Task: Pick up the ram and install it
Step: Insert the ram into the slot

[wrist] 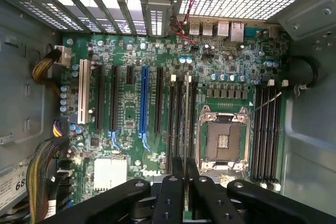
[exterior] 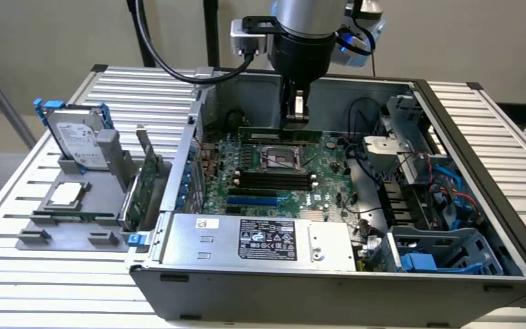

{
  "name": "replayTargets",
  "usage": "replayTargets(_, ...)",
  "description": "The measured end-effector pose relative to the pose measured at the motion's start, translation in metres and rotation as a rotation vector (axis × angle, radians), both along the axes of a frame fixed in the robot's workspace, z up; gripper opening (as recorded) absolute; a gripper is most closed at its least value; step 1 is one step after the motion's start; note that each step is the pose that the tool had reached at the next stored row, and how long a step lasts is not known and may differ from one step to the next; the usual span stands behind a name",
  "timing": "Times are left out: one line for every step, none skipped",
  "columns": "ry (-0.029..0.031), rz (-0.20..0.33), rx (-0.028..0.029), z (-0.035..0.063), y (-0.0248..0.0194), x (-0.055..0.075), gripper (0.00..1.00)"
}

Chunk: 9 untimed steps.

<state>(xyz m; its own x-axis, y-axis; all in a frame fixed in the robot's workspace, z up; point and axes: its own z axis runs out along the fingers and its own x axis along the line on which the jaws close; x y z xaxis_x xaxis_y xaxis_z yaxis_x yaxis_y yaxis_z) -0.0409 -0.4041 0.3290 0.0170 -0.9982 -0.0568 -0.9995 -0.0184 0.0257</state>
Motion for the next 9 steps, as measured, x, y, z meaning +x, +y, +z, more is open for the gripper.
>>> replayTargets(0.0, 0.0, 0.0, 0.0, 0.0, 0.0, 0.0)
replayTargets(0.0, 0.0, 0.0, 0.0, 0.0, 0.0, 0.0)
replayTargets(0.0, 0.0, 0.0, 0.0, 0.0, 0.0, 0.0)
replayTargets(-0.0005, 0.0, 0.0, -0.0002, 0.0, 0.0, 0.0)
replayTargets(-0.0007, 0.0, 0.0001, -0.0014, 0.0001, 0.0, 0.0)
replayTargets(-0.0007, 0.0, 0.0, -0.0031, 0.0, 0.0, 0.0)
replayTargets(-0.0008, -0.001, 0.0001, -0.0049, 0.0, 0.0, 0.0)
replayTargets(-0.0008, -0.003, 0.0001, -0.0068, 0.0, 0.0, 0.0)
replayTargets(-0.0008, -0.004, 0.0, -0.0087, 0.0, 0.0, 0.0)
